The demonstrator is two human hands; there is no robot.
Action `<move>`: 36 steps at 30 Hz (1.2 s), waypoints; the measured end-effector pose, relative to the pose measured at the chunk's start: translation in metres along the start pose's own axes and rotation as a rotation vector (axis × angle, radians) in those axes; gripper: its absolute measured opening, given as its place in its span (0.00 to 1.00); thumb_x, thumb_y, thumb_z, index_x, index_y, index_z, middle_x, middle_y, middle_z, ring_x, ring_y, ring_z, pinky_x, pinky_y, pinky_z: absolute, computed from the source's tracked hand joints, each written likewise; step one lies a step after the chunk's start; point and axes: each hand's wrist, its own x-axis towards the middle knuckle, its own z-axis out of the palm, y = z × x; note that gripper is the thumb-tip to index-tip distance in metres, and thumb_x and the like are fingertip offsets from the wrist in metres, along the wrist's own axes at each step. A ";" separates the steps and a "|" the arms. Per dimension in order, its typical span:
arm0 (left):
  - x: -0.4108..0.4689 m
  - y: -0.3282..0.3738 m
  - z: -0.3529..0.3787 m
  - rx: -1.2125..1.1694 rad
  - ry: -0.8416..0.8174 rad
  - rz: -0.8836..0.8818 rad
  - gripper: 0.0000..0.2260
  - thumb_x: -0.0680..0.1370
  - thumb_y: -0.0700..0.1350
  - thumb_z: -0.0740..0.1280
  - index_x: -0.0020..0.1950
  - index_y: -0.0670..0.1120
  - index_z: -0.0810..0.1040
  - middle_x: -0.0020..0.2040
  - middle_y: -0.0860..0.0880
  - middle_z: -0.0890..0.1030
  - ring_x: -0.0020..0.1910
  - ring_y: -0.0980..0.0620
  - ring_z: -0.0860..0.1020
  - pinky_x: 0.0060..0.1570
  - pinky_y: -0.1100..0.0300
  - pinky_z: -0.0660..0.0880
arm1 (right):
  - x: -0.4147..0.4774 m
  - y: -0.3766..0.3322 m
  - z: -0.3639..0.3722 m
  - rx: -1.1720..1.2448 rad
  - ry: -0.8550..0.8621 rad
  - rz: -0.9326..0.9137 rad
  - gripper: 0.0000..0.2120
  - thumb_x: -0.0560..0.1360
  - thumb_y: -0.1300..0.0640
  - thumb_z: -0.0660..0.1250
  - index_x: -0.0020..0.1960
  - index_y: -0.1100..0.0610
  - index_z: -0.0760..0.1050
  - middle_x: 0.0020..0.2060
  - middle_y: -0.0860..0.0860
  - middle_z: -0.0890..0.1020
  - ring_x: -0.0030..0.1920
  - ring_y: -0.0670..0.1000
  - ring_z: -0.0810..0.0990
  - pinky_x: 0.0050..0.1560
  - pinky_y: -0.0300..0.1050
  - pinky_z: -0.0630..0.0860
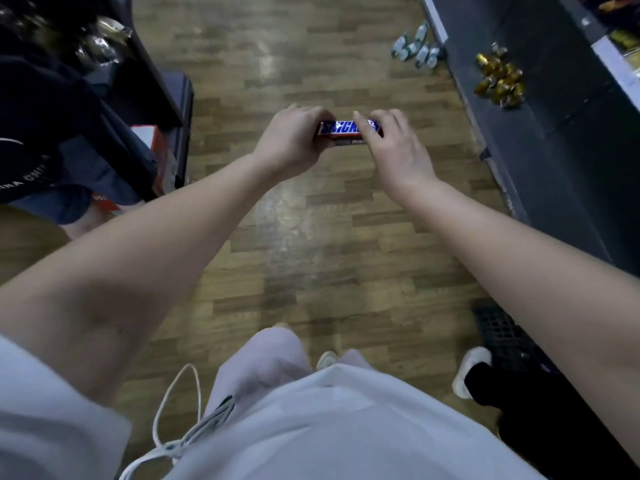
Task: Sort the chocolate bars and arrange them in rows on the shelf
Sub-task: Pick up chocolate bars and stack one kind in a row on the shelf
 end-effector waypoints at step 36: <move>0.532 -0.123 0.088 -0.094 -0.147 0.161 0.13 0.74 0.47 0.68 0.57 0.46 0.77 0.52 0.44 0.81 0.52 0.41 0.76 0.50 0.54 0.69 | 0.441 0.275 0.070 -0.046 0.010 0.155 0.36 0.70 0.70 0.66 0.74 0.58 0.58 0.66 0.62 0.68 0.65 0.62 0.66 0.67 0.53 0.60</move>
